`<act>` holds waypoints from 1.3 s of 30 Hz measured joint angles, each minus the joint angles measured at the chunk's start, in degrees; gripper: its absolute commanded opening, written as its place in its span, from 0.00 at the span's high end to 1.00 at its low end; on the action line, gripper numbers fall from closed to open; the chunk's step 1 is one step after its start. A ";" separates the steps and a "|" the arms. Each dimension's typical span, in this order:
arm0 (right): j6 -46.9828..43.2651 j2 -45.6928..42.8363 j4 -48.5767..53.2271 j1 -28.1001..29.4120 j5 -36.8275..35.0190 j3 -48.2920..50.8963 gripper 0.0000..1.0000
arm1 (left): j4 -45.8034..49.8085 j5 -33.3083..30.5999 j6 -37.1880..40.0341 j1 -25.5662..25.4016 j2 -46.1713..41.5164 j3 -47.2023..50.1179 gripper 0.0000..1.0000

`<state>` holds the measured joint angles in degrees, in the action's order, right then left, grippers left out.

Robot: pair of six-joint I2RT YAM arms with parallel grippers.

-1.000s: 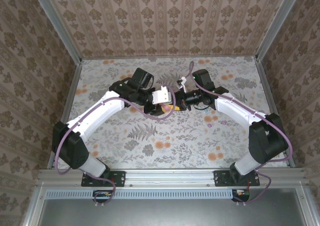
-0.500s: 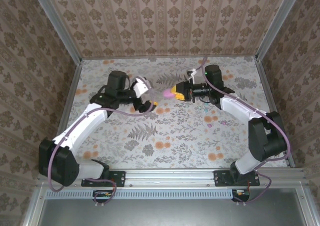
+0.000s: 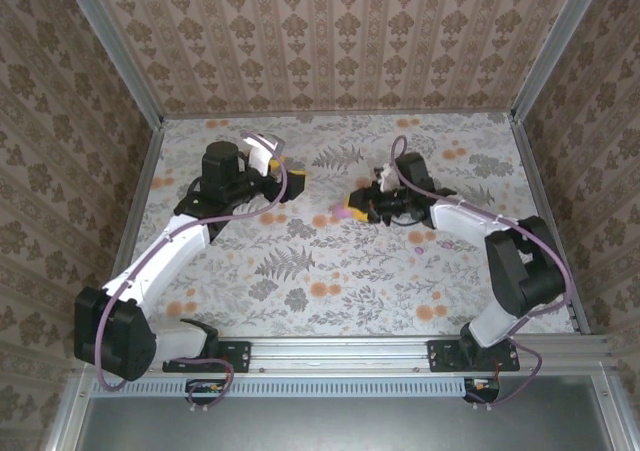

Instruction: Insert the wireless bluetooth earbuds into the charging case

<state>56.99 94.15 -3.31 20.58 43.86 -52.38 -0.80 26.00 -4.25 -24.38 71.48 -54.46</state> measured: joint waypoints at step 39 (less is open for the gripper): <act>-16.92 4.35 10.10 3.58 -16.57 0.68 0.42 | 11.32 -14.53 -22.77 -6.73 3.21 3.04 0.23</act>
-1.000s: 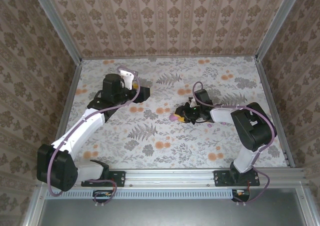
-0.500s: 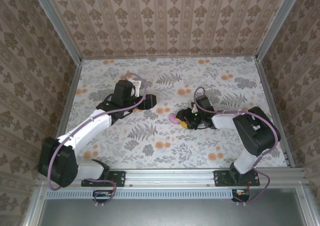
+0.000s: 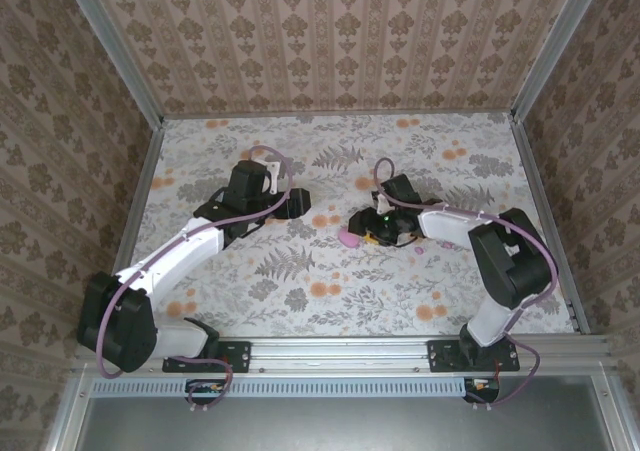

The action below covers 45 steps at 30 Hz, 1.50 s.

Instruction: Insert the wireless bluetooth earbuds into the charging case

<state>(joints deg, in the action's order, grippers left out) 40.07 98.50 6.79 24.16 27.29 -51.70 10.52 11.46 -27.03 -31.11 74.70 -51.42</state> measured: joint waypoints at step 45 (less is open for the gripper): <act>-73.22 5.73 19.89 5.73 -3.56 -19.52 0.30 | 3.02 -9.77 0.24 4.55 -15.08 6.88 0.21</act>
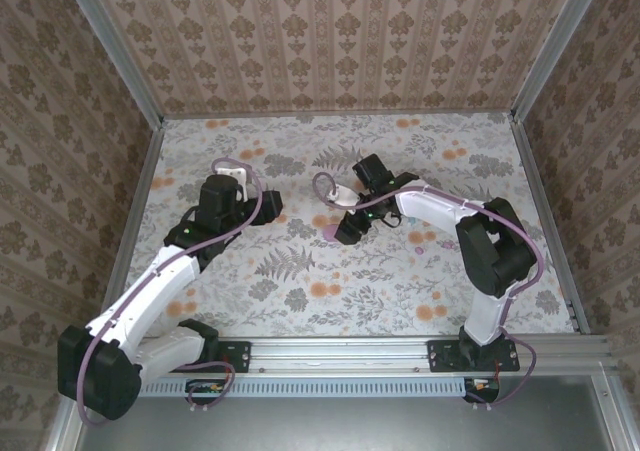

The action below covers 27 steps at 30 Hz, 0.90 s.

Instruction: Insert the wireless bluetooth earbuds into the charging case

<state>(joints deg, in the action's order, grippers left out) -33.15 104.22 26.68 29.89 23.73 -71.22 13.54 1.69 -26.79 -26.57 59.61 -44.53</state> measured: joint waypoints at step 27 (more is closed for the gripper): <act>-21.81 9.35 0.39 3.39 -8.37 -3.28 0.42 | 0.20 2.21 1.05 4.72 -1.20 3.74 0.20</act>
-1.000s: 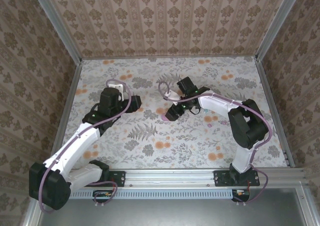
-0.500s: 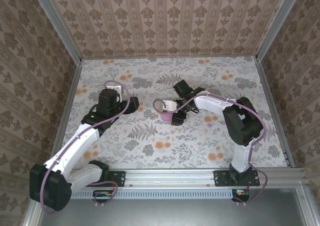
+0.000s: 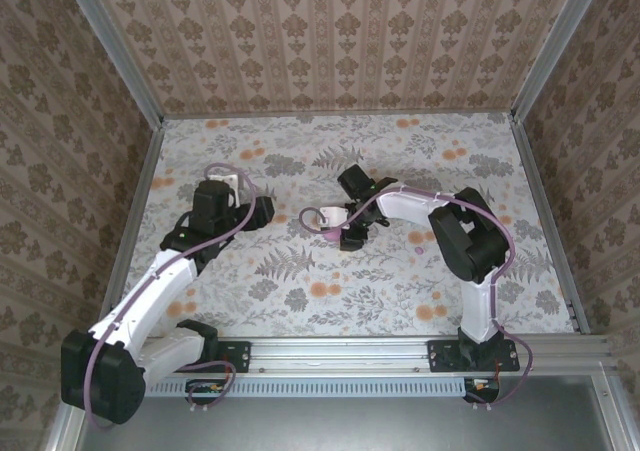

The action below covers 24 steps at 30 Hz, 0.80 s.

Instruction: Insert the wireless bluetooth earbuds into the charging case

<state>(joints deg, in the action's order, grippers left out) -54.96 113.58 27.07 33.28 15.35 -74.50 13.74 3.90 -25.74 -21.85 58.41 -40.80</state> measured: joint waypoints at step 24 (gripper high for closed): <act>10.58 -20.28 -11.80 -1.73 11.65 10.97 0.65 | -6.23 12.39 0.42 1.66 -0.76 0.24 0.13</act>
<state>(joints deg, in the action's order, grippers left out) -44.38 93.30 15.27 31.55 27.00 -63.53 7.51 16.29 -25.32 -20.18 57.65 -40.56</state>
